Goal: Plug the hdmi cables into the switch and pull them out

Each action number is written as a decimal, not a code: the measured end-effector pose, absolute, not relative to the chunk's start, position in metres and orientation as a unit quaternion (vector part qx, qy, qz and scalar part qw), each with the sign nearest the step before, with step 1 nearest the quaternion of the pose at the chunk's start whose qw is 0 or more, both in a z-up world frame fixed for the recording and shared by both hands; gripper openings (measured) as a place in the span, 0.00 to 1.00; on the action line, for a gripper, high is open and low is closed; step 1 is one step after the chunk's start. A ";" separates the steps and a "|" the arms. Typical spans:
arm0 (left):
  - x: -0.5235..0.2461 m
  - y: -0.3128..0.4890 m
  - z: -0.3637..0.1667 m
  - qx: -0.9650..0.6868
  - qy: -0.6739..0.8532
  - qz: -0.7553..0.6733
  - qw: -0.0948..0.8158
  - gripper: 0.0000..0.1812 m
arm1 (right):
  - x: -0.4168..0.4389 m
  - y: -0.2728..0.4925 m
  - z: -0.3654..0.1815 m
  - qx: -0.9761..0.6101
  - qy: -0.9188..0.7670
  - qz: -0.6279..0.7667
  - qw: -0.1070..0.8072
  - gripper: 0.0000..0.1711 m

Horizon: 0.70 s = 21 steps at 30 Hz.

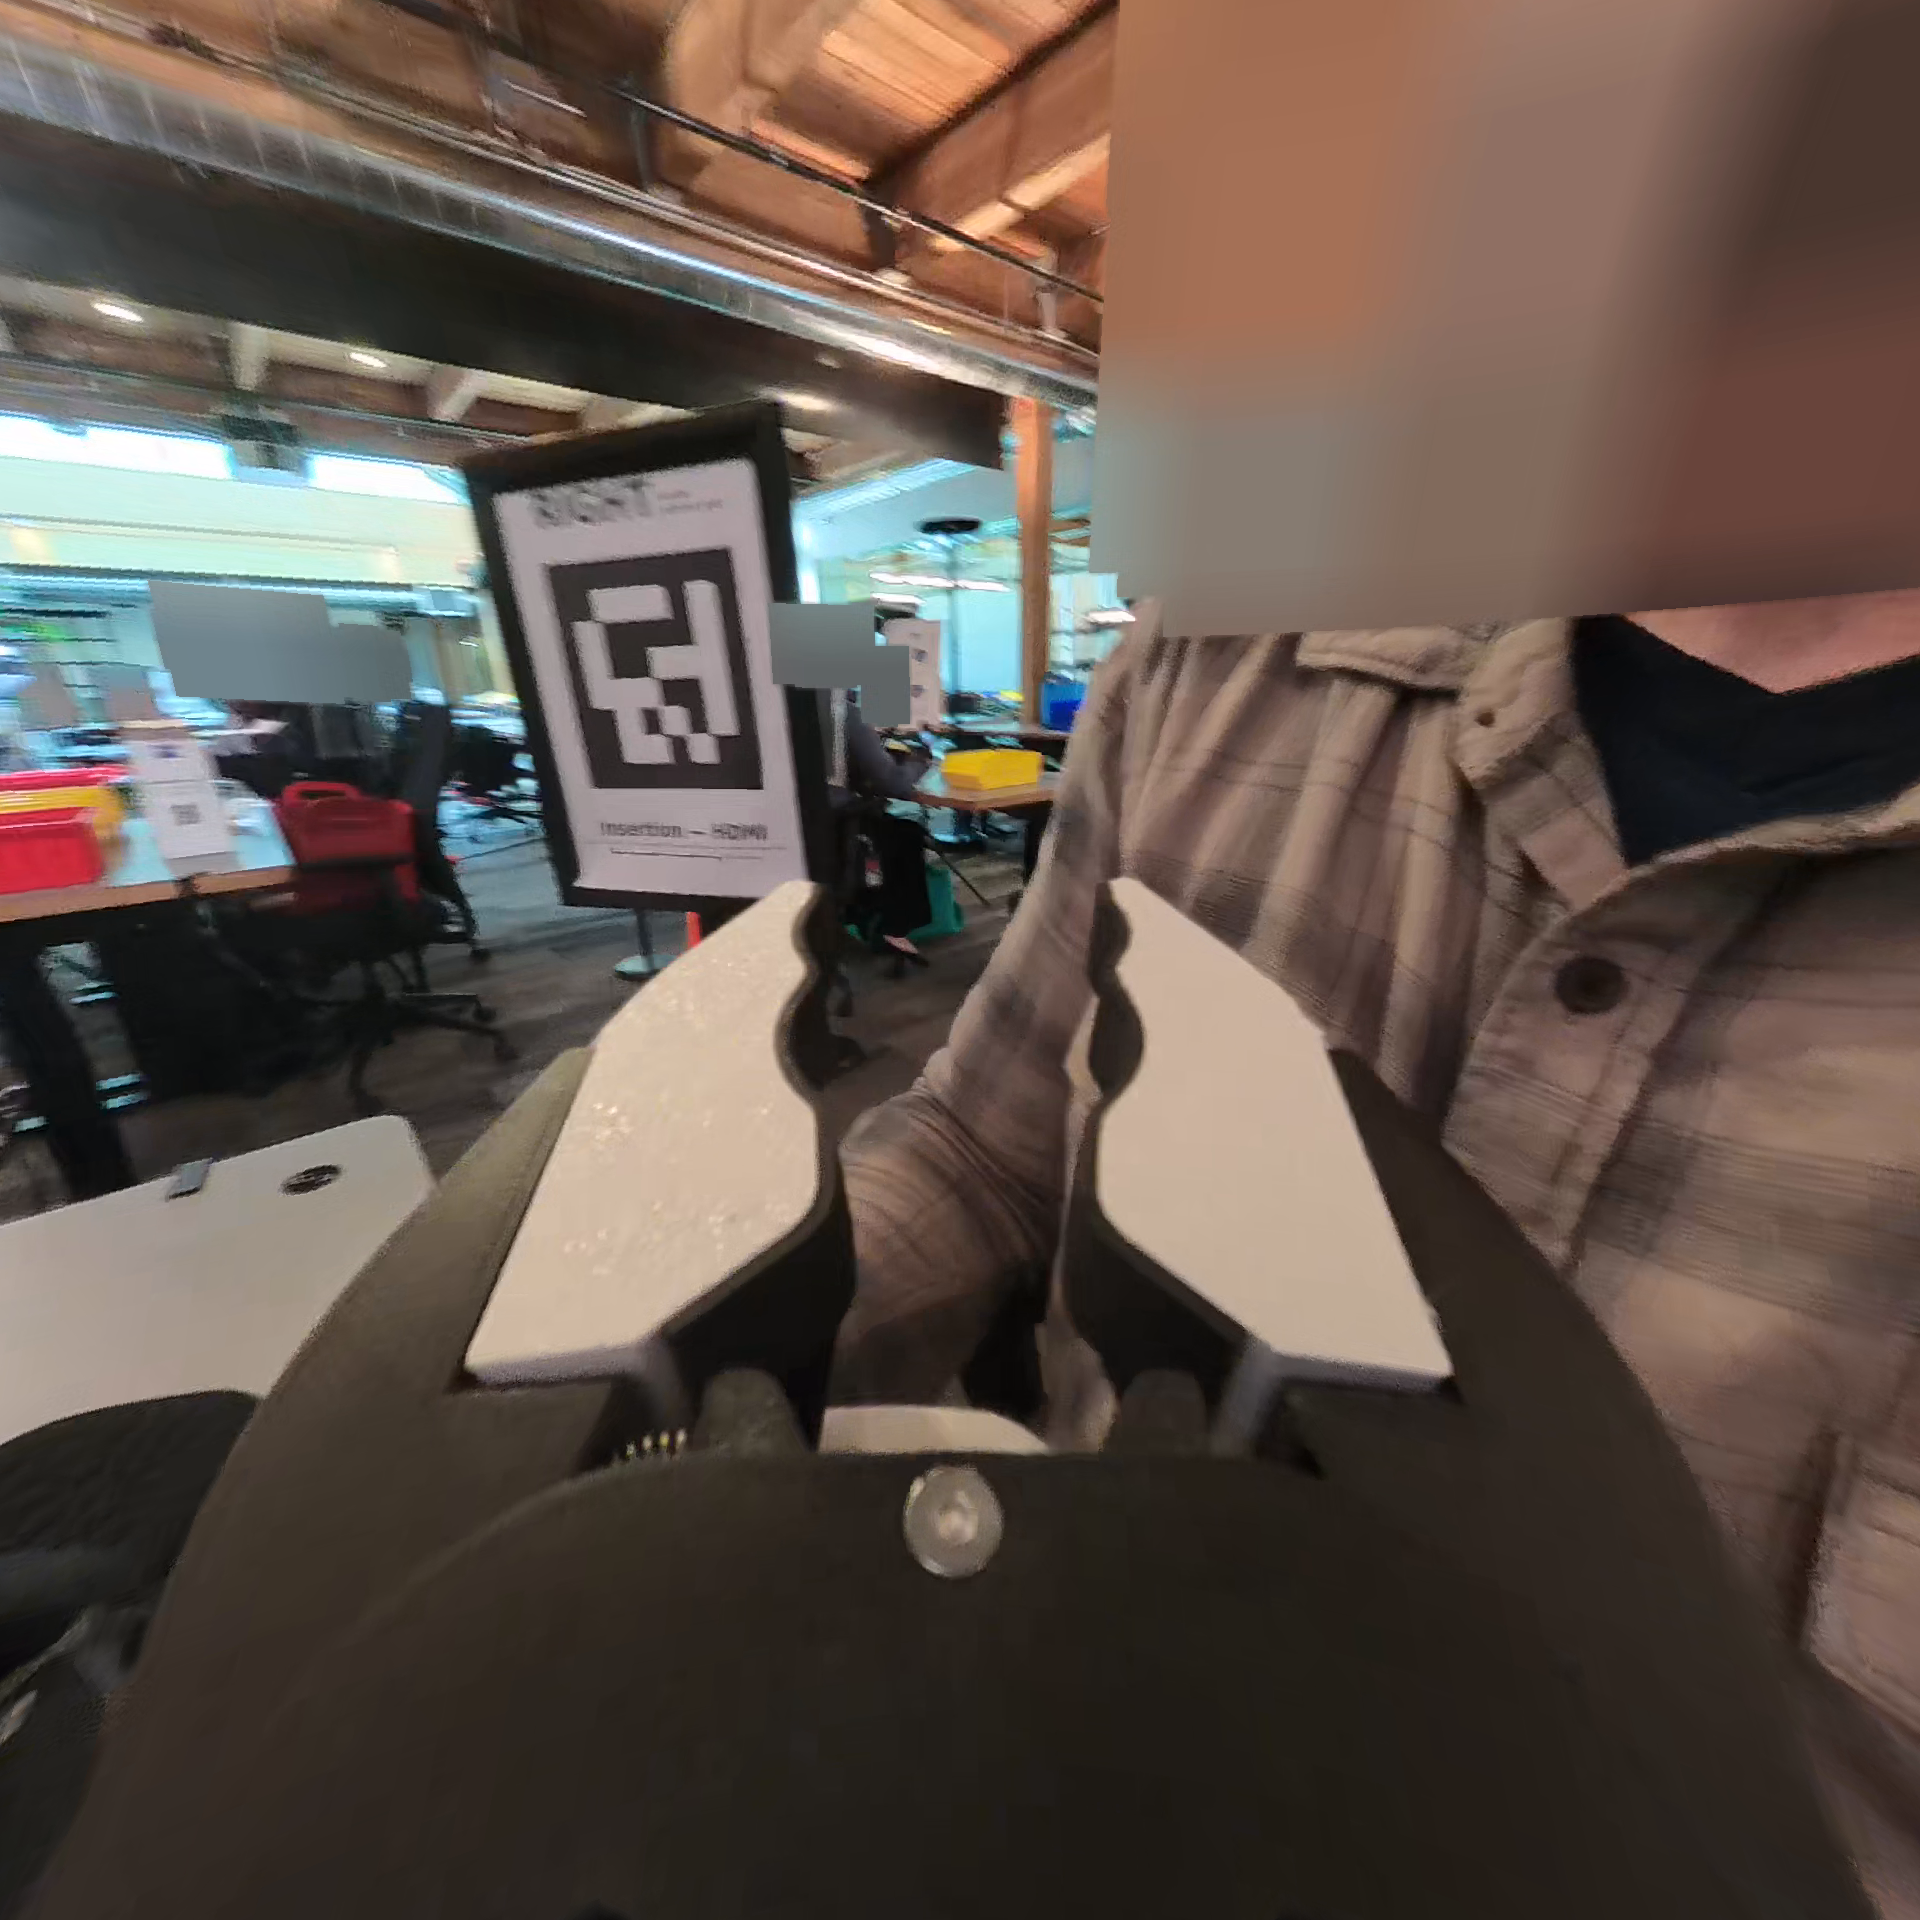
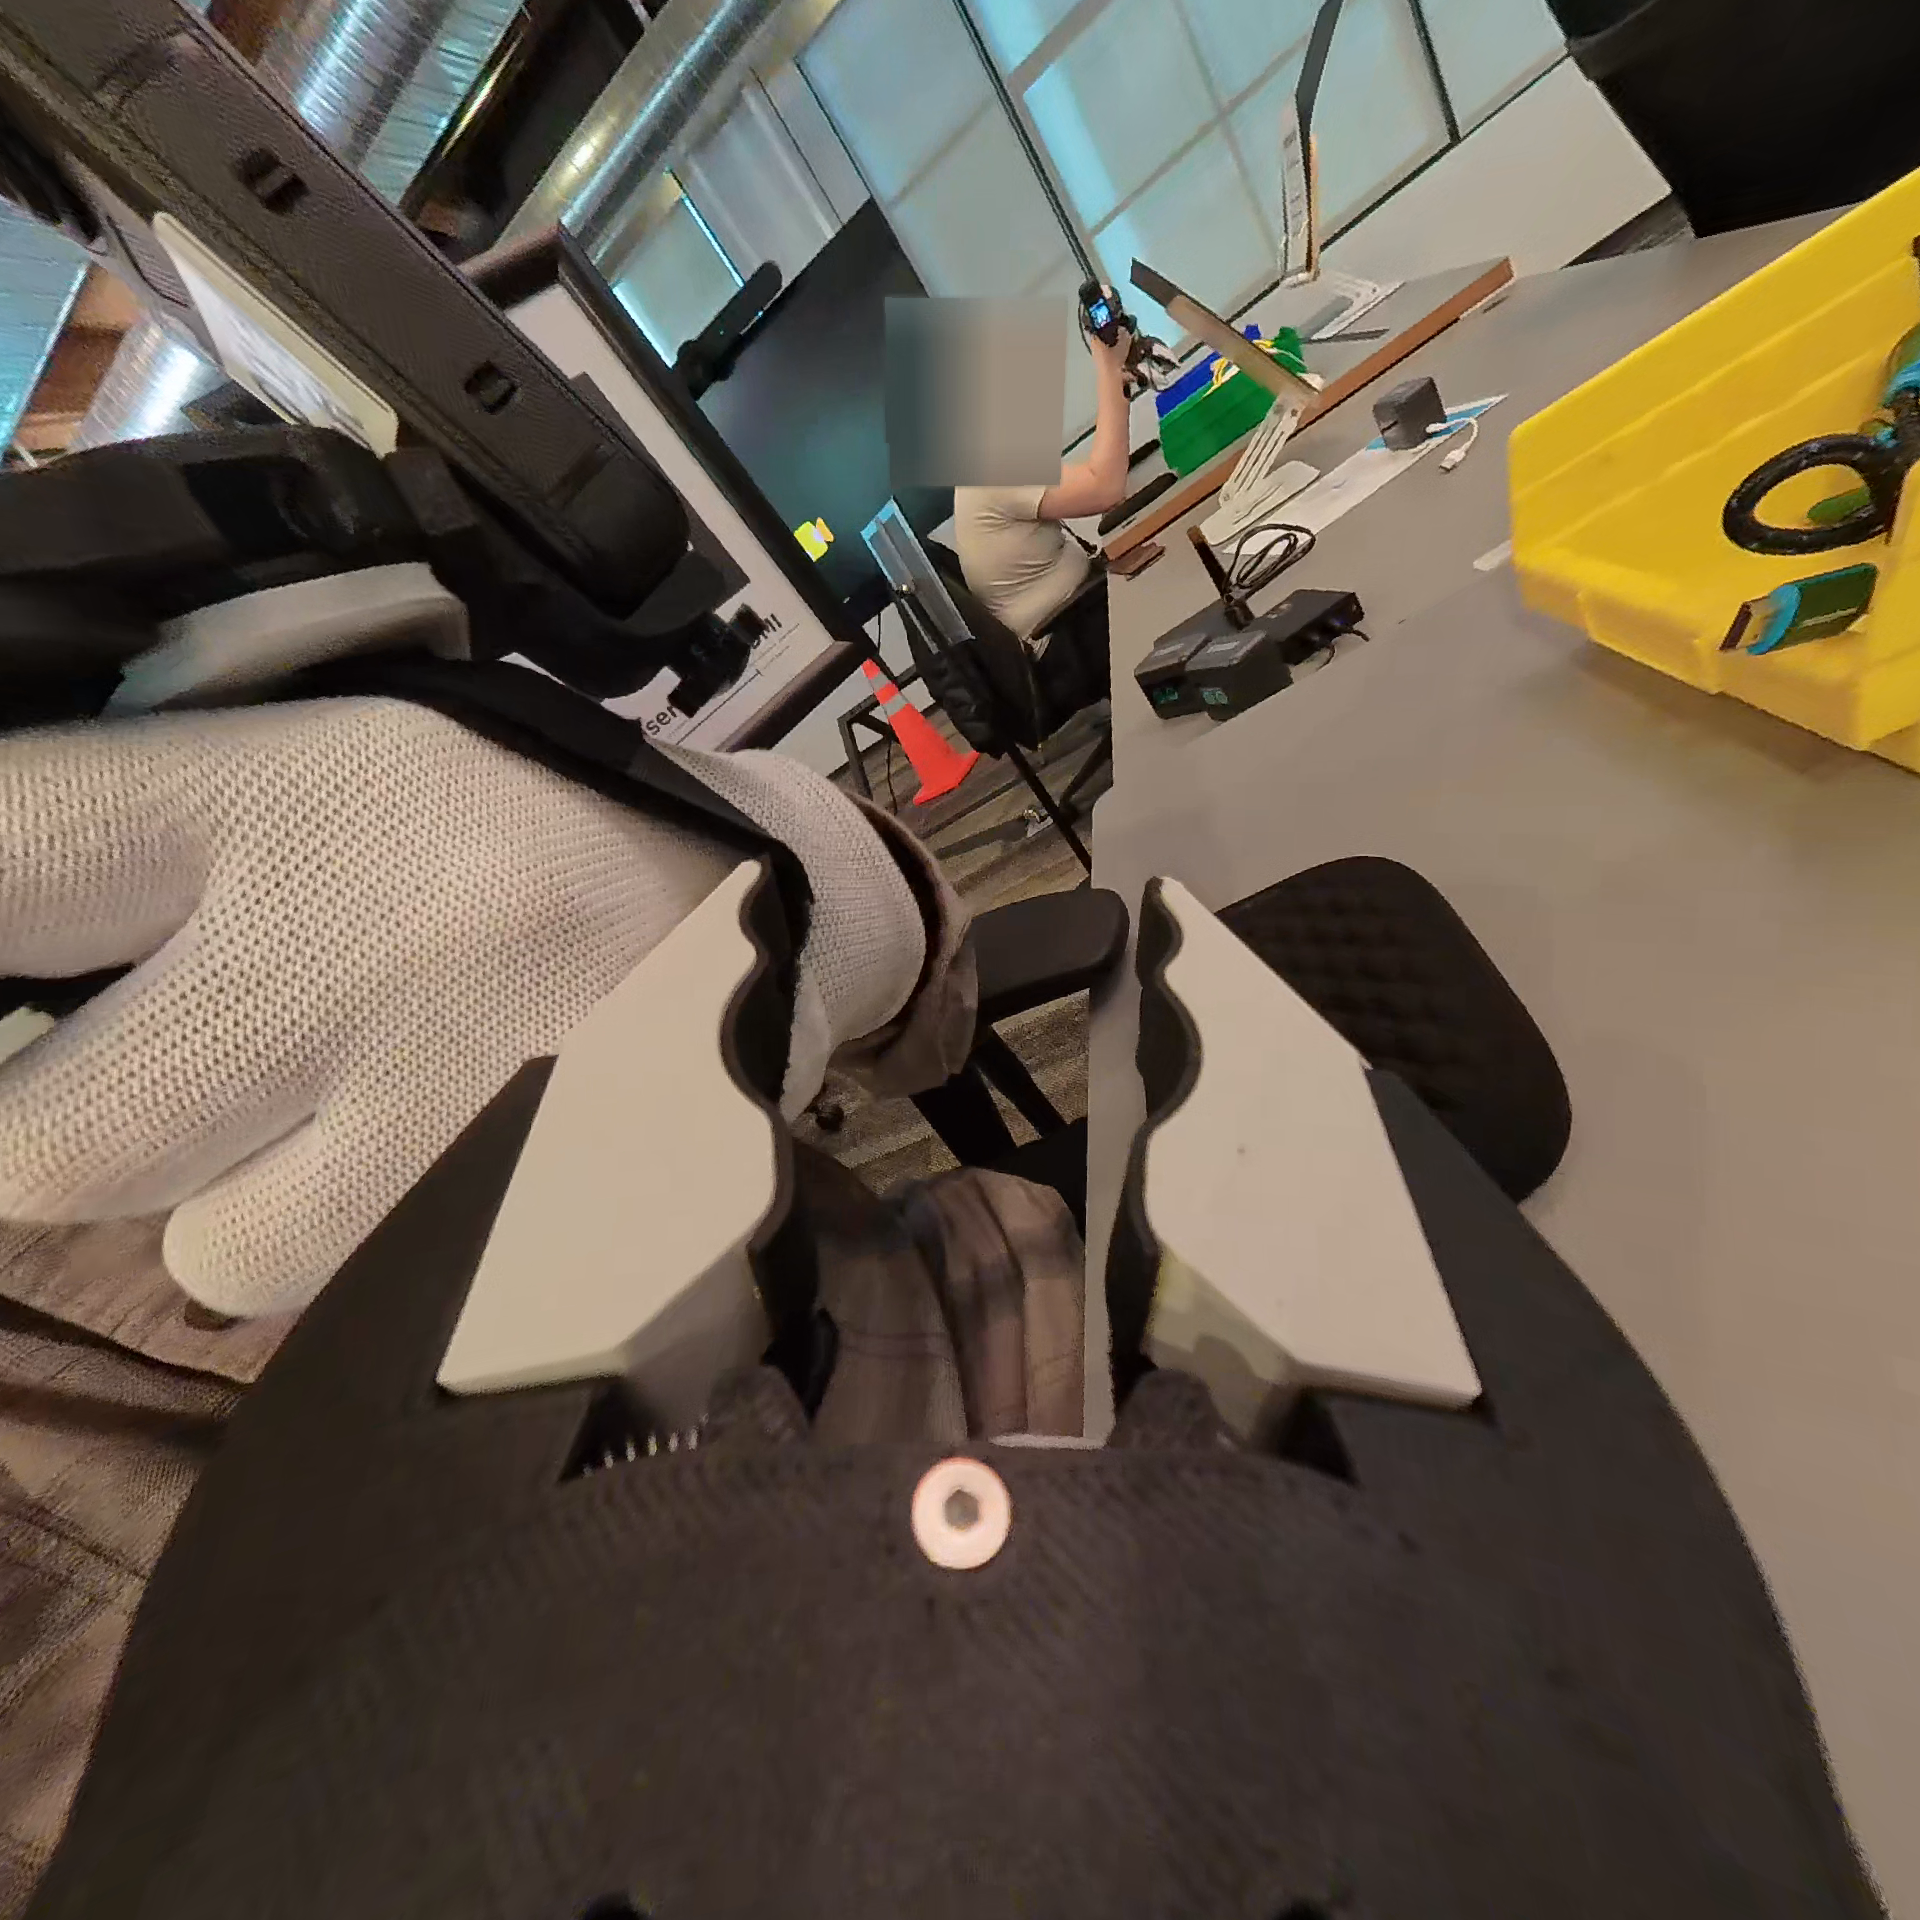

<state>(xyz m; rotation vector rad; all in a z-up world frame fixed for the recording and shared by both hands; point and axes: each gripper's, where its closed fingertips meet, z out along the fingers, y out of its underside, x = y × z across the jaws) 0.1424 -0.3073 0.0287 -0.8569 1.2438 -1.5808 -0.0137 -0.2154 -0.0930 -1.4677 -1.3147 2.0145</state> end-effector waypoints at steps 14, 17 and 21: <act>0.078 -0.248 0.085 -0.364 0.371 -0.606 0.603 0.02 | 0.010 -0.131 -0.063 -0.540 -0.358 0.664 0.373 0.46; 0.046 -0.200 0.090 -0.426 0.292 -0.539 0.665 0.00 | 0.033 -0.107 -0.048 -0.535 -0.339 0.638 0.439 0.35; 0.008 -0.136 0.064 -0.501 0.170 -0.509 0.680 0.00 | 0.040 -0.123 -0.017 -0.493 -0.383 0.584 0.519 0.25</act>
